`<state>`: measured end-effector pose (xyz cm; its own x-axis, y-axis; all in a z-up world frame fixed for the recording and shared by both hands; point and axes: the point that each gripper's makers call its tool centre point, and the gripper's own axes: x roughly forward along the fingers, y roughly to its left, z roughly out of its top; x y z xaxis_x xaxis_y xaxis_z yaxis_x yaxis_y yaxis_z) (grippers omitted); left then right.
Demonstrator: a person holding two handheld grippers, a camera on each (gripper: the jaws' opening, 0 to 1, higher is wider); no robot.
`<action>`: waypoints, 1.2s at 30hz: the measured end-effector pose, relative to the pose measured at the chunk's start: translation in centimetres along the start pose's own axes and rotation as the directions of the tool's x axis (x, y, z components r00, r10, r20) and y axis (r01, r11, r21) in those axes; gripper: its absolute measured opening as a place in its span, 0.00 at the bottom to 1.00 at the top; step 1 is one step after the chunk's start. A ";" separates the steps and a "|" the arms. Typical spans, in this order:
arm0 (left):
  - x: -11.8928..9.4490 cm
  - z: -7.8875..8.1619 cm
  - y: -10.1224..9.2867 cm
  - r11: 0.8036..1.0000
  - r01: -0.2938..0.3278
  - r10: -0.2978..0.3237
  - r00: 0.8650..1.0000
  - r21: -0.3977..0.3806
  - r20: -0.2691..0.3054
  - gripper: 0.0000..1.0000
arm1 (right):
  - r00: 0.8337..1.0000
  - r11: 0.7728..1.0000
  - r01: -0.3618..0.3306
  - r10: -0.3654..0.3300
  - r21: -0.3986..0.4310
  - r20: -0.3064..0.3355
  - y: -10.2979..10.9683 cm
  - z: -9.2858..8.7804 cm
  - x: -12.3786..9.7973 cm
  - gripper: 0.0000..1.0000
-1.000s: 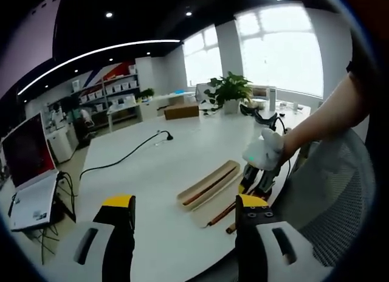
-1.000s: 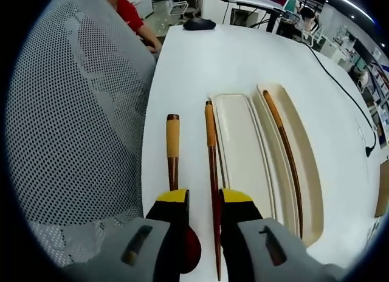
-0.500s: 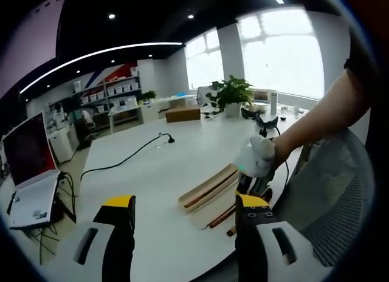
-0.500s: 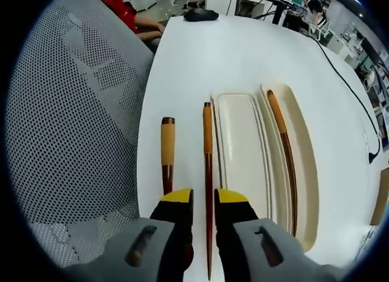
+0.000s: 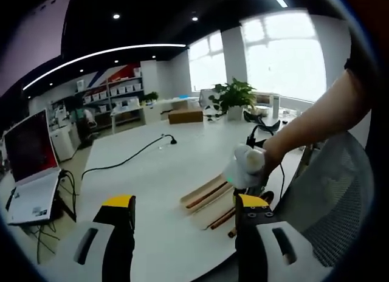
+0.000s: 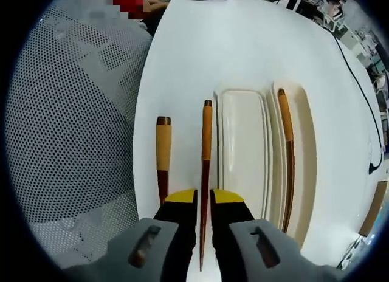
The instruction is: Arrange the utensils inside the cutlery case until each visible utensil rests in its matching compartment.
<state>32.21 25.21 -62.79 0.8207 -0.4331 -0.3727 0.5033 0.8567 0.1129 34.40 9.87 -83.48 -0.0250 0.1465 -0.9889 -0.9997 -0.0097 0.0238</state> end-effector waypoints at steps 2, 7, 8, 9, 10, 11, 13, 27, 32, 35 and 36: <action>0.0 0.0 0.0 1.000 0.000 0.000 1.000 0.002 -0.001 0.68 | 1.000 1.000 -0.006 0.006 0.010 -0.010 -0.1 0.0 0.0 0.04; 0.0 0.0 0.1 1.000 0.001 -0.001 1.000 0.002 0.001 0.68 | 1.000 1.000 -0.008 0.008 0.015 -0.014 -0.1 -0.2 0.0 0.02; 0.0 0.0 0.2 1.000 0.002 -0.002 1.000 0.000 0.001 0.68 | 1.000 1.000 -0.003 0.003 0.013 -0.014 -0.2 -0.2 0.0 0.01; -0.1 0.0 0.3 1.000 0.001 -0.001 1.000 -0.006 0.007 0.68 | 1.000 1.000 -0.003 0.003 0.006 -0.012 -0.1 -0.1 0.0 0.01; -0.2 0.0 0.5 1.000 -0.001 0.001 1.000 -0.013 0.012 0.68 | 1.000 1.000 -0.002 0.002 0.005 -0.011 -0.1 -0.1 0.0 0.01; -0.2 0.0 0.6 1.000 -0.004 0.004 1.000 -0.017 0.013 0.68 | 1.000 1.000 -0.002 0.002 0.005 -0.009 -0.2 -0.1 0.0 0.01; -0.2 -0.1 0.6 1.000 -0.005 0.005 1.000 -0.016 0.009 0.68 | 1.000 1.000 -0.005 0.005 0.014 -0.009 -0.2 -0.2 0.0 0.01; -0.3 -0.2 0.9 1.000 -0.014 0.014 1.000 -0.018 0.009 0.68 | 0.999 1.000 -0.023 0.023 0.008 -0.026 -0.2 -0.1 0.0 0.00; -0.2 -0.2 0.8 1.000 -0.007 0.007 1.000 -0.014 0.004 0.68 | 0.999 0.999 -0.027 0.028 0.021 -0.045 -0.2 -0.1 0.0 0.00; -0.2 -0.2 0.8 1.000 -0.008 0.008 1.000 -0.014 0.005 0.68 | 0.998 0.999 -0.027 0.028 0.022 -0.048 -0.2 -0.1 0.0 0.00; -0.2 -0.2 0.8 1.000 -0.009 0.009 1.000 -0.013 0.005 0.68 | 0.999 0.999 -0.028 0.029 0.022 -0.046 -0.2 -0.1 0.0 0.00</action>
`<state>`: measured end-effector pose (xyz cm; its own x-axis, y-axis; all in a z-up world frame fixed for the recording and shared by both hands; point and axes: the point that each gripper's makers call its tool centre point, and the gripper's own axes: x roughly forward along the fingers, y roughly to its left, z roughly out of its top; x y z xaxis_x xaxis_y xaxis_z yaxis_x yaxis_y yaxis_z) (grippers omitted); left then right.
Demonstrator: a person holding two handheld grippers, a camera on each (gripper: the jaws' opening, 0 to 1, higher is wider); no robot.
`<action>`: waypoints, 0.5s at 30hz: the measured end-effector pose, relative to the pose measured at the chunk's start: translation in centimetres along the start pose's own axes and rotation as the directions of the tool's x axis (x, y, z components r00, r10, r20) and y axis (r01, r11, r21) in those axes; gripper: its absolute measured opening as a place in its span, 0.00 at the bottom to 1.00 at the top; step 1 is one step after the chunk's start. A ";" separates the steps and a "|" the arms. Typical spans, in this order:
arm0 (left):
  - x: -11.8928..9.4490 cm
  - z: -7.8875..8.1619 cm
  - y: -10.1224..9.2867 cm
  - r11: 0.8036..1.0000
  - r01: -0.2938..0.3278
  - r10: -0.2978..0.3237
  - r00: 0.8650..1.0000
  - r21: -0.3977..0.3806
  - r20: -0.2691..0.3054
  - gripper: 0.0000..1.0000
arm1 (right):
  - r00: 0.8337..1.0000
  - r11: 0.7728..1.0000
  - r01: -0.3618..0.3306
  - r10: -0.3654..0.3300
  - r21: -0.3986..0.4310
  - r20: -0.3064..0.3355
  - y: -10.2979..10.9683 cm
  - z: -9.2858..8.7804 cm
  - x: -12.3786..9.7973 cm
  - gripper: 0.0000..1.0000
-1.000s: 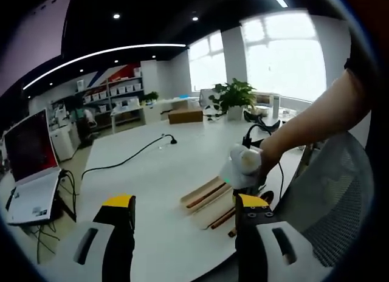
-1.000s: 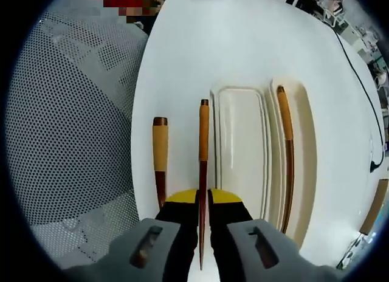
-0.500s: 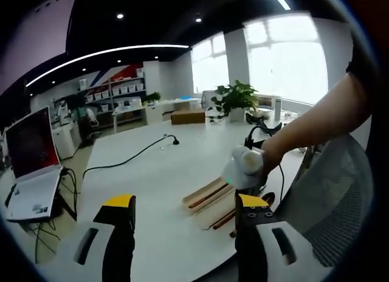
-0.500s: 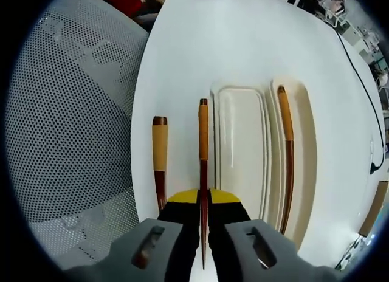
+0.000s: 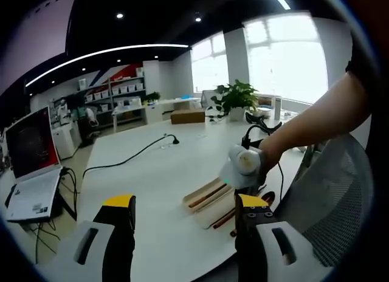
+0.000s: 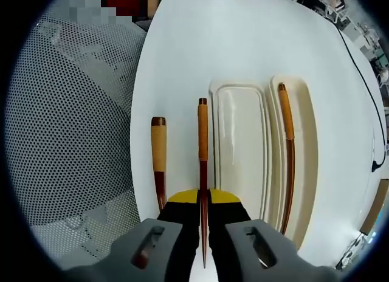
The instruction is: Arrange the utensils inside the cutlery case until each visible utensil rests in its matching compartment.
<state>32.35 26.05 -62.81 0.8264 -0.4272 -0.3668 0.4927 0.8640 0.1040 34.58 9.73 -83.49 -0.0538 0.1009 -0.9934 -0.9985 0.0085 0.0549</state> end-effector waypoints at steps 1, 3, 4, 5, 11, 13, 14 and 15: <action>0.0 0.0 0.0 1.000 0.000 0.000 1.000 -0.001 0.000 0.68 | 1.000 1.000 -0.001 0.001 0.002 0.002 0.0 0.0 0.0 0.00; 0.0 0.0 0.0 1.000 0.000 0.000 1.000 -0.004 0.001 0.68 | 1.000 1.000 -0.005 0.005 0.003 0.009 0.0 0.0 0.0 0.01; 0.0 0.0 0.0 1.000 0.000 0.000 1.000 -0.003 0.002 0.68 | 1.000 1.000 -0.006 0.006 0.003 0.010 0.0 0.0 0.0 0.01; 0.0 0.0 0.0 1.000 0.000 0.000 1.000 -0.001 0.002 0.68 | 1.000 1.000 -0.008 0.008 0.005 0.011 0.0 0.0 0.0 0.01; 0.0 0.0 0.0 1.000 0.001 -0.001 1.000 -0.004 0.001 0.68 | 1.000 1.000 -0.006 0.006 0.018 0.006 0.0 0.0 0.0 0.01; 0.0 0.0 0.0 1.000 0.002 -0.002 1.000 -0.003 0.001 0.68 | 1.000 1.000 -0.007 0.007 0.015 0.004 0.0 0.0 0.0 0.01; 0.0 0.0 0.0 1.000 0.002 -0.002 1.000 -0.003 0.001 0.68 | 1.000 1.000 -0.007 0.007 0.013 0.003 0.0 0.0 0.0 0.01; 0.0 0.0 0.0 1.000 0.002 -0.002 1.000 -0.002 0.001 0.68 | 1.000 1.000 0.005 -0.005 0.026 0.001 0.0 0.0 0.0 0.02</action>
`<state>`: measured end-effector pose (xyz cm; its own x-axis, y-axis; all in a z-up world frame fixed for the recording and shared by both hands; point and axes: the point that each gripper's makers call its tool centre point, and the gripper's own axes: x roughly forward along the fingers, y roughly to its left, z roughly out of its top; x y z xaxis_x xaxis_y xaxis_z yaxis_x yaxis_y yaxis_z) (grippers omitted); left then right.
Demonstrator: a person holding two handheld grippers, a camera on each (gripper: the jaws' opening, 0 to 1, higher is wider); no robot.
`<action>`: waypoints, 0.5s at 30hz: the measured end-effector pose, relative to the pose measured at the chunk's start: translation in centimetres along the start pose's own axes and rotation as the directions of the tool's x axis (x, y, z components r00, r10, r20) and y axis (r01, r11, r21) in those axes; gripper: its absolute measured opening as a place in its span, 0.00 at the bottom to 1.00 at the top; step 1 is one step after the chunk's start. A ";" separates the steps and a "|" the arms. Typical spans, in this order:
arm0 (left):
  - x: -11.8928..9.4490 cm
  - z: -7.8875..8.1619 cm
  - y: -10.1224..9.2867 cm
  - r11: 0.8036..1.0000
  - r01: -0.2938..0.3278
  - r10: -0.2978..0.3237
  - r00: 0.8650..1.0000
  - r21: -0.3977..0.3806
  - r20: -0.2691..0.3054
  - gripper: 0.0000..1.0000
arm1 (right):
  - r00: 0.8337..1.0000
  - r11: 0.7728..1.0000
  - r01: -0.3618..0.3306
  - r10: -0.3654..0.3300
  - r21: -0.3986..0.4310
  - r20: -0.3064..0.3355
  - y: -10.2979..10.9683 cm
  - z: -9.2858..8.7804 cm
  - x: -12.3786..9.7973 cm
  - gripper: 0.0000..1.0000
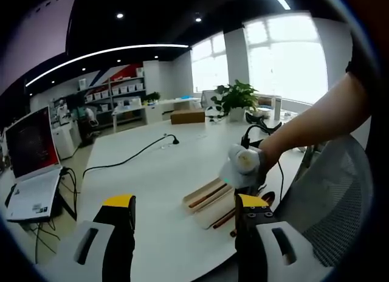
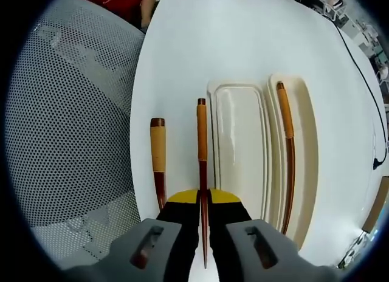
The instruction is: Arrange the utensils inside the cutlery case until each visible utensil rests in its matching compartment.
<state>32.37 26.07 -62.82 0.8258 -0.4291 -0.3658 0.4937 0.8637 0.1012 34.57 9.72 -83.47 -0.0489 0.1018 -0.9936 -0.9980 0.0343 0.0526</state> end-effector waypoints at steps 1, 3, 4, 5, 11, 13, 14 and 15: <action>0.0 0.0 0.0 1.000 0.000 0.000 1.000 0.000 -0.001 0.68 | 1.000 1.000 0.002 -0.002 -0.020 0.000 0.0 0.0 0.0 0.02; 0.0 0.0 0.0 1.000 0.001 -0.001 1.000 -0.001 0.000 0.68 | 1.000 1.000 0.008 -0.008 -0.018 -0.005 0.1 0.0 0.1 0.02; 0.0 0.0 0.0 1.000 0.000 0.000 1.000 0.000 0.000 0.68 | 1.000 0.999 0.011 -0.011 -0.030 -0.006 0.1 0.0 0.0 0.02; 0.0 0.0 0.0 1.000 0.000 0.000 1.000 0.001 0.000 0.68 | 1.000 1.000 0.011 -0.012 -0.026 -0.002 0.1 0.0 0.0 0.02; 0.0 0.0 -0.1 1.000 0.002 -0.002 1.000 0.003 -0.004 0.68 | 1.000 1.000 0.003 -0.003 -0.018 0.001 0.0 0.1 0.1 0.01; 0.0 -0.1 -0.1 1.000 0.002 -0.002 1.000 0.003 -0.006 0.68 | 1.000 1.000 0.008 -0.008 -0.014 -0.003 0.0 0.0 0.1 0.01; 0.0 -0.1 0.0 1.000 0.002 -0.002 1.000 0.004 -0.006 0.68 | 1.000 1.000 0.010 -0.010 -0.013 -0.004 0.0 0.0 0.1 0.01; 0.0 -0.1 0.0 1.000 0.002 -0.002 1.000 0.004 -0.006 0.68 | 1.000 1.000 0.013 -0.013 -0.018 -0.005 0.0 0.0 0.1 0.01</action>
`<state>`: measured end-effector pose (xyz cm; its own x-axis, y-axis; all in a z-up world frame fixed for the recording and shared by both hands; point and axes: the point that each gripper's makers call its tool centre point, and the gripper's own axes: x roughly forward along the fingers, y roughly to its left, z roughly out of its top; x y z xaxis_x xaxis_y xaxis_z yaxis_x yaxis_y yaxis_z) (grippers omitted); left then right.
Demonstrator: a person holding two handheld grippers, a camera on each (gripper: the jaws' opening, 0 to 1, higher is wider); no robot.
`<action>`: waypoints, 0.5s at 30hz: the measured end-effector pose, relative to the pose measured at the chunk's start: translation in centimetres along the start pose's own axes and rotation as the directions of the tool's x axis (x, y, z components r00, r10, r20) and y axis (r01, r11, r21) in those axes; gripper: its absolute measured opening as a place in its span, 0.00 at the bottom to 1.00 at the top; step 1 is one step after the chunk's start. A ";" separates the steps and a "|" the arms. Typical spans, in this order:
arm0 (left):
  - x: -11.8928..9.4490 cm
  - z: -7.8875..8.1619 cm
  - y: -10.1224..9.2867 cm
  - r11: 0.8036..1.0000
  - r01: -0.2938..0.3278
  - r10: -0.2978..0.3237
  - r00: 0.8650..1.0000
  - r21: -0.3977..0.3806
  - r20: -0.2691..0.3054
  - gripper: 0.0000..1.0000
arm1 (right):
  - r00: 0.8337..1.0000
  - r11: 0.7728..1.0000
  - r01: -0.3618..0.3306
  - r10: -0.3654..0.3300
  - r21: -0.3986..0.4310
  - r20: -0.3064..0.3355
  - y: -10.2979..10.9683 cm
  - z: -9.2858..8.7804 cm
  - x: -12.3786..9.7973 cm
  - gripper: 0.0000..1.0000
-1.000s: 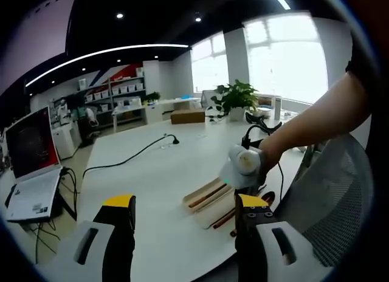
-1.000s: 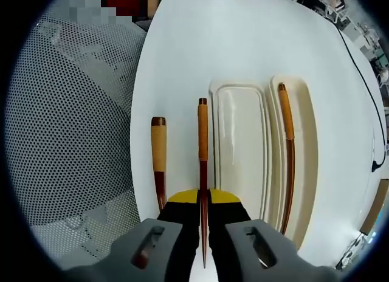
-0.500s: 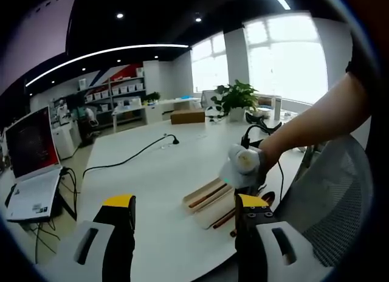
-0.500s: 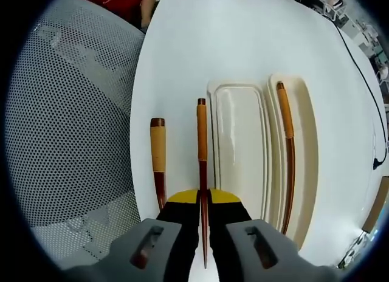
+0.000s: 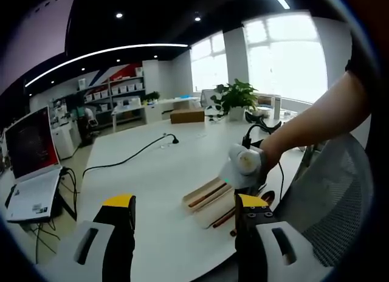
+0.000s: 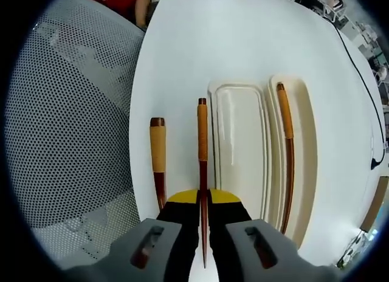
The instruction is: Arrange the utensils inside the cutlery case until each visible utensil rests in its matching compartment.
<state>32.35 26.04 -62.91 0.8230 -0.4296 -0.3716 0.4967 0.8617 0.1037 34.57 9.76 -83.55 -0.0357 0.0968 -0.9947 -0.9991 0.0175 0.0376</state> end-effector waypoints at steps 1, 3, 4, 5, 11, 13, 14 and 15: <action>0.0 0.0 0.0 1.000 0.000 0.000 1.000 0.000 0.000 0.68 | 1.000 1.000 0.002 -0.002 -0.006 0.000 0.0 0.0 0.0 0.01; 0.0 0.0 0.0 1.000 0.001 -0.001 1.000 0.000 -0.001 0.68 | 1.000 1.000 0.006 -0.006 -0.005 0.002 0.0 0.0 0.0 0.01; 0.0 0.0 0.0 1.000 0.001 -0.001 1.000 0.001 -0.001 0.68 | 1.000 1.000 0.008 -0.008 -0.004 0.005 0.0 0.0 0.0 0.01; 0.0 0.0 0.0 1.000 0.000 0.000 1.000 0.002 -0.001 0.68 | 1.000 1.000 0.009 -0.009 -0.002 0.007 0.0 0.0 -0.1 0.01; 0.0 0.0 0.1 1.000 -0.004 0.004 1.000 0.000 0.001 0.68 | 1.000 1.000 0.015 -0.015 0.007 0.027 0.0 -0.1 -0.1 0.00; 0.0 0.0 0.1 1.000 -0.005 0.005 1.000 0.000 0.001 0.68 | 0.999 1.000 0.016 -0.016 0.007 0.033 0.0 -0.1 -0.2 0.00; 0.0 0.0 0.1 1.000 -0.006 0.006 1.000 0.001 0.001 0.68 | 0.999 1.000 0.017 -0.017 0.008 0.035 0.0 -0.1 -0.2 0.00; -0.1 0.0 0.1 1.000 -0.006 0.006 1.000 0.001 0.002 0.68 | 0.999 1.000 0.020 -0.020 0.010 0.037 0.1 0.0 -0.2 0.00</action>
<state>32.38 26.18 -62.88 0.8266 -0.4245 -0.3695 0.4917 0.8641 0.1072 34.50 9.70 -83.37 -0.0148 0.1335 -0.9909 -0.9994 0.0290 0.0189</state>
